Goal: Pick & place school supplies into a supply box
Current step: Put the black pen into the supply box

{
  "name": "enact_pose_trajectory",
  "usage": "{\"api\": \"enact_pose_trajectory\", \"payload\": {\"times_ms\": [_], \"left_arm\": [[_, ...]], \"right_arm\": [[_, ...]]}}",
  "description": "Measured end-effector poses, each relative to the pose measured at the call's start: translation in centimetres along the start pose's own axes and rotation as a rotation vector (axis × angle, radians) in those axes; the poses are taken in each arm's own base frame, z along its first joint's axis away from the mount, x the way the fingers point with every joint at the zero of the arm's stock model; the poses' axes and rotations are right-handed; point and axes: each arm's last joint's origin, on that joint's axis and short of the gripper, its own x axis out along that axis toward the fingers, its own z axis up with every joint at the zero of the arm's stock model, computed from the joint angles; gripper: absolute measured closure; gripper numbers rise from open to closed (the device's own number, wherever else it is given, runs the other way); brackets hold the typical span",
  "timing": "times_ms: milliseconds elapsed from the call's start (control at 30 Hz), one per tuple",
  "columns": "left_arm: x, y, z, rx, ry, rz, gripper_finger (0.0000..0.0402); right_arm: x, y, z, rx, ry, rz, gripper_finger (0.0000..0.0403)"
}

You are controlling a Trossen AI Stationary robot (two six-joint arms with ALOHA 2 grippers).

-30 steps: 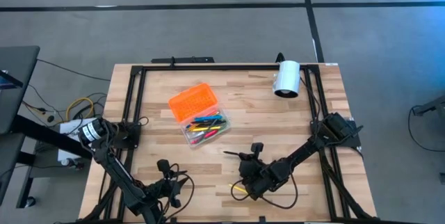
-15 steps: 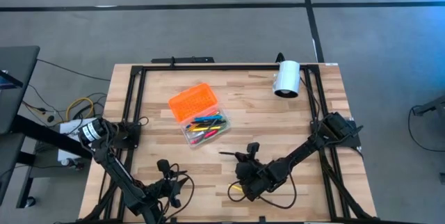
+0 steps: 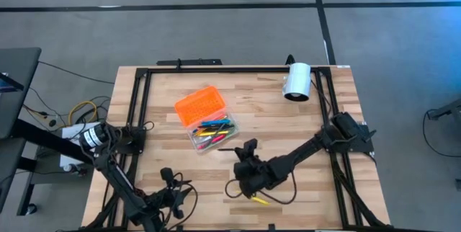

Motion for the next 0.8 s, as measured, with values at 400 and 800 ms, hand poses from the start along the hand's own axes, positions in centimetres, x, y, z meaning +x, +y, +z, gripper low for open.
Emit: {"api": "enact_pose_trajectory", "payload": {"times_ms": [400,800], "left_arm": [[-0.9,-0.3,-0.4,-0.017,-0.012,-0.025,0.0292],[-1.2,-0.3,-0.5,-0.035,-0.016,-0.034,0.0292]], "right_arm": [[5.3,-4.3,1.5,0.002,-0.081,0.023,0.0396],[9.5,-7.9,0.5,0.139,-0.082,0.083,0.0365]]}}
